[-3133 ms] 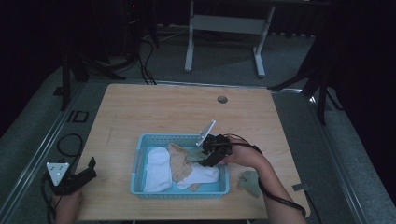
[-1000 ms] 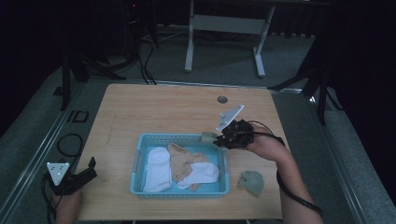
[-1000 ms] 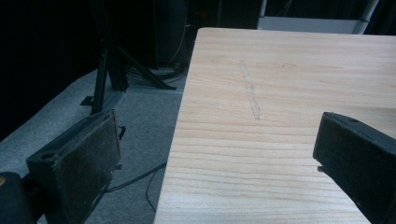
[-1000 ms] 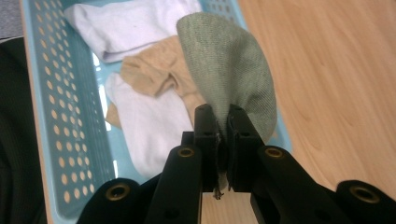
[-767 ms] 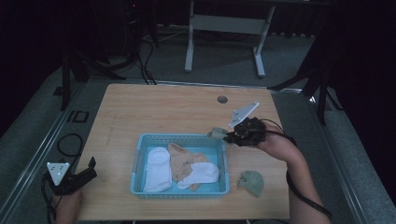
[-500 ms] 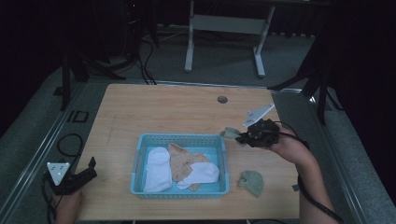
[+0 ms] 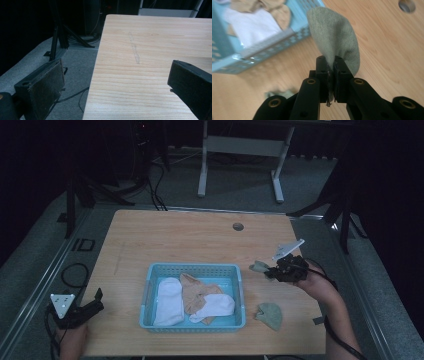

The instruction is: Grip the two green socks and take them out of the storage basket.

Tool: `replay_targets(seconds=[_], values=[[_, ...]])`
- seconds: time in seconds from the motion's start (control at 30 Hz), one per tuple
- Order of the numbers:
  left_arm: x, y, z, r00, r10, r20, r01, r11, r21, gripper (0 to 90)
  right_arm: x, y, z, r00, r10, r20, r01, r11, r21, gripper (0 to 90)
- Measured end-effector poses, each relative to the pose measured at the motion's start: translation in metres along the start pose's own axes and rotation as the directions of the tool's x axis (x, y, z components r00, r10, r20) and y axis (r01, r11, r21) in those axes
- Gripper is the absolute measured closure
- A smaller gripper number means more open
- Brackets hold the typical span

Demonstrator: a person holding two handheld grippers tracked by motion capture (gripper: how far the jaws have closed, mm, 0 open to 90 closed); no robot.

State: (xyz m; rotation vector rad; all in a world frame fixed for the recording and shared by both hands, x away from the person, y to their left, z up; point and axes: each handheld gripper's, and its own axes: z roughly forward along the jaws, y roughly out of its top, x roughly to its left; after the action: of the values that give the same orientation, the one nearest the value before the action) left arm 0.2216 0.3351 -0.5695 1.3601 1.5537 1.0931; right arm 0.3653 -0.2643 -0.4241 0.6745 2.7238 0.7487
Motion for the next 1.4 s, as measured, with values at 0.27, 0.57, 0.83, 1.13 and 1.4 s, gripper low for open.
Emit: replay_targets(seconds=[0.27, 0.57, 0.83, 1.13, 1.4], values=[[0.0, 0.0, 0.0, 1.0, 0.001, 0.0, -0.001, 1.0, 0.0, 0.4, -0.009, -0.034, 0.033, 0.9965, 0.082, -0.02, -0.081, 0.9961, 0.034, 84.1], [0.0, 0.0, 0.0, 1.0, 0.002, -0.002, -0.002, 1.0, 0.001, 0.4, -0.007, -0.06, 0.061, 0.9903, 0.128, -0.055, -0.124, 0.99, 0.067, 83.5], [0.0, 0.0, 0.0, 1.0, 0.003, -0.001, -0.003, 1.0, 0.002, 0.3, -0.001, -0.066, 0.069, 0.9868, 0.142, -0.078, -0.137, 0.9884, 0.066, 71.3], [0.0, 0.0, 0.0, 1.0, 0.003, 0.0, -0.003, 1.0, 0.002, 0.3, -0.006, -0.079, 0.048, 0.9808, 0.188, -0.052, -0.19, 0.9815, -0.026, 64.7], [0.0, 0.0, 0.0, 1.0, 0.005, -0.003, -0.005, 1.0, 0.003, 0.4, -0.015, -0.11, 0.043, 0.9643, 0.265, 0.003, -0.264, 0.9615, -0.077, 60.3]])
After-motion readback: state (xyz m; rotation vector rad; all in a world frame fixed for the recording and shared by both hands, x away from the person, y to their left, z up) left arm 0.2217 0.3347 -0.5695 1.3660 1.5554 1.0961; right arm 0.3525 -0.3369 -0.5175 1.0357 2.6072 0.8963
